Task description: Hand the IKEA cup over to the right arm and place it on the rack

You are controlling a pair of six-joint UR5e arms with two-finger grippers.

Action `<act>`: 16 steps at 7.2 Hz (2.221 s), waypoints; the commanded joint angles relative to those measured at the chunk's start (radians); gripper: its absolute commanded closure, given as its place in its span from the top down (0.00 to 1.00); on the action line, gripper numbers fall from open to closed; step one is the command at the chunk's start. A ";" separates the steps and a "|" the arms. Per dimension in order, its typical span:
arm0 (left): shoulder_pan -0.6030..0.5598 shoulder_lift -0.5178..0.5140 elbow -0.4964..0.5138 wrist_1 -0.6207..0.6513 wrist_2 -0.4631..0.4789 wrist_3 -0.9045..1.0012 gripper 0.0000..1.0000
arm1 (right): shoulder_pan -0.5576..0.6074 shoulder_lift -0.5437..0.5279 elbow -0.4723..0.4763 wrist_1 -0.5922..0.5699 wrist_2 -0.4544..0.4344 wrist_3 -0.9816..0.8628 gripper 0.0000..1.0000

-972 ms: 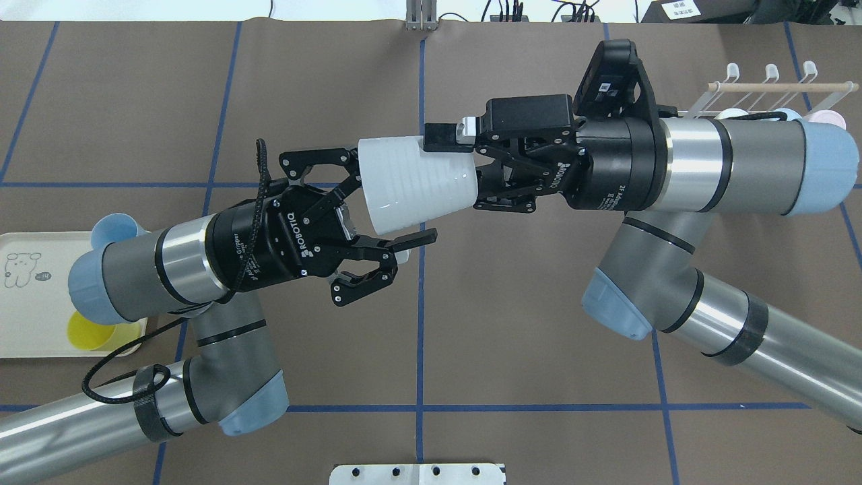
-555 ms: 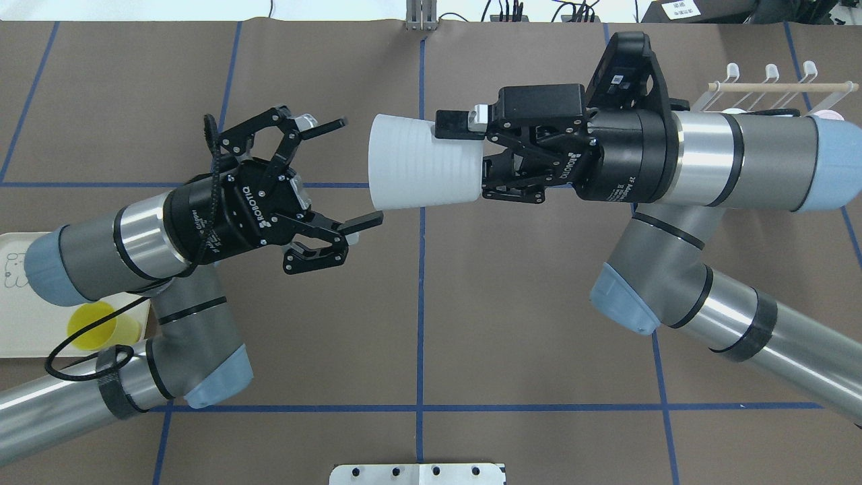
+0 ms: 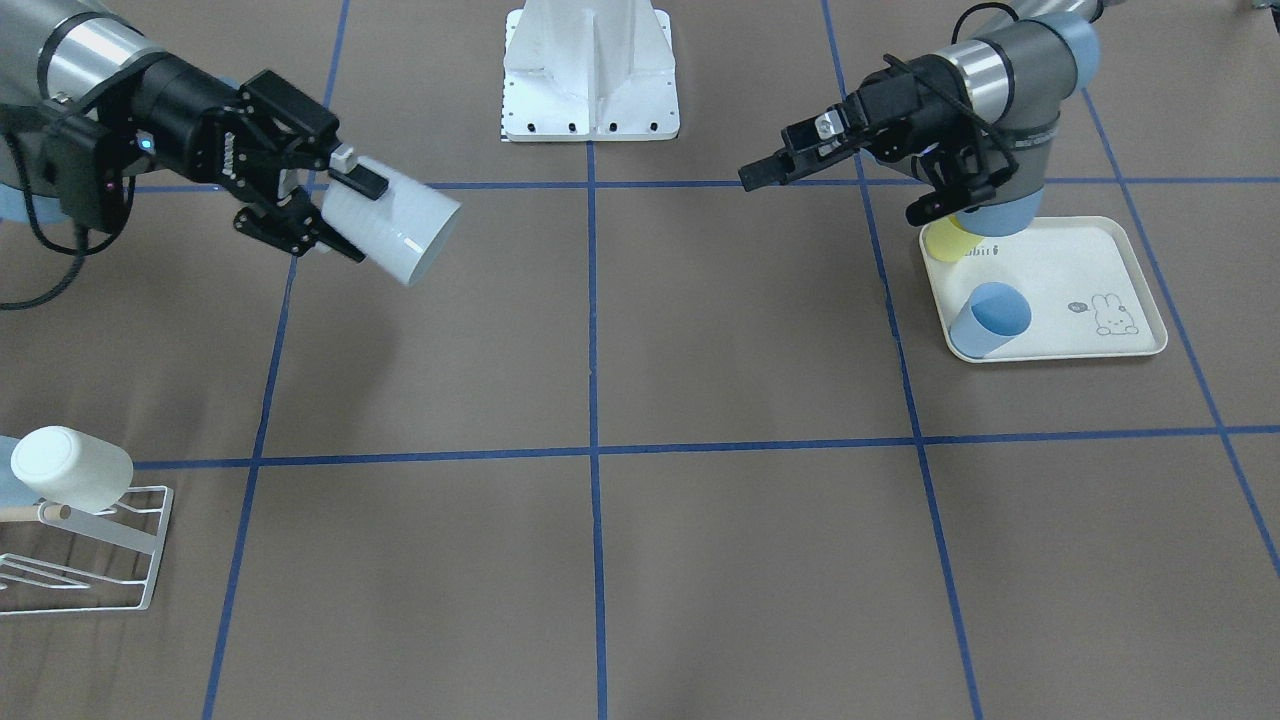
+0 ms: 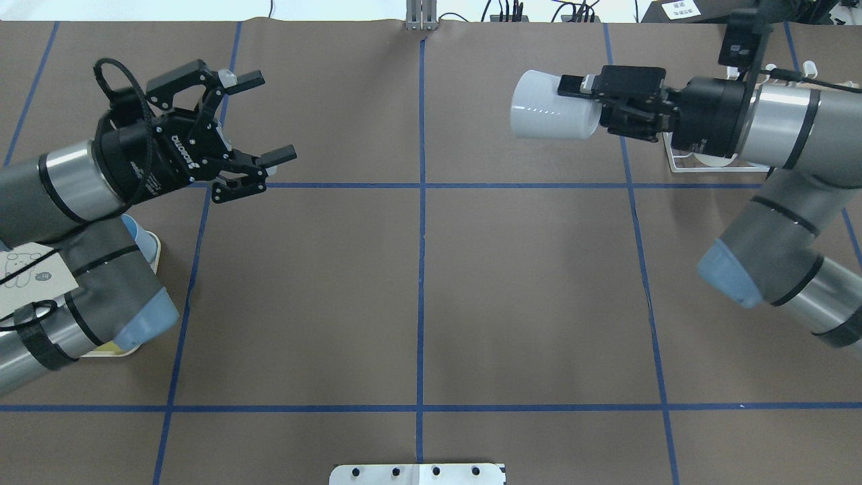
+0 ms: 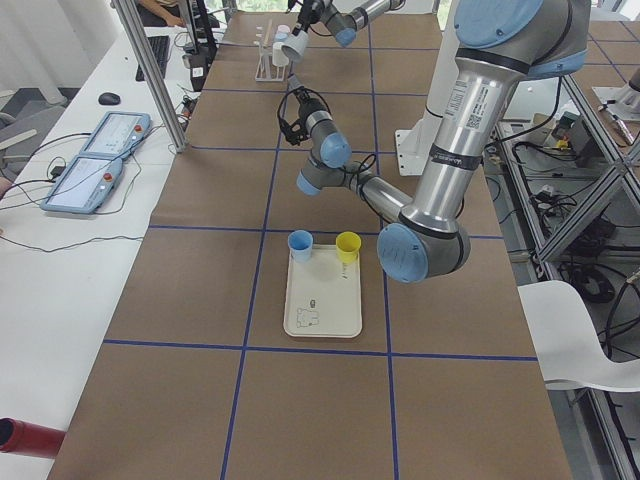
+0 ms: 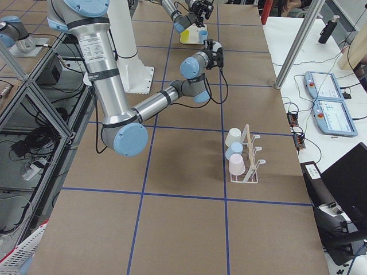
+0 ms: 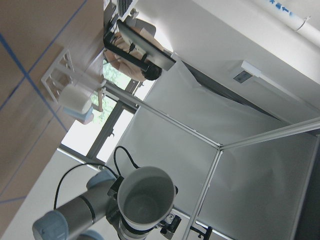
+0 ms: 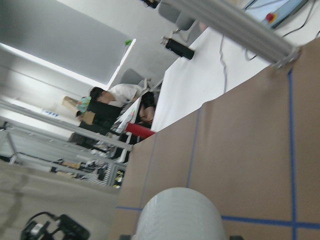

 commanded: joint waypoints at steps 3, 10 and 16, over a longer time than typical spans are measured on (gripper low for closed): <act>-0.144 -0.003 -0.030 0.441 -0.253 0.427 1.00 | 0.353 0.114 0.000 -0.871 0.243 -0.666 0.20; -0.264 0.008 -0.033 0.736 -0.406 0.744 1.00 | 0.501 0.352 -0.479 -1.248 0.427 -1.116 0.10; -0.263 0.025 -0.039 0.734 -0.398 0.744 1.00 | 0.440 0.337 -0.529 -1.243 0.423 -1.139 0.12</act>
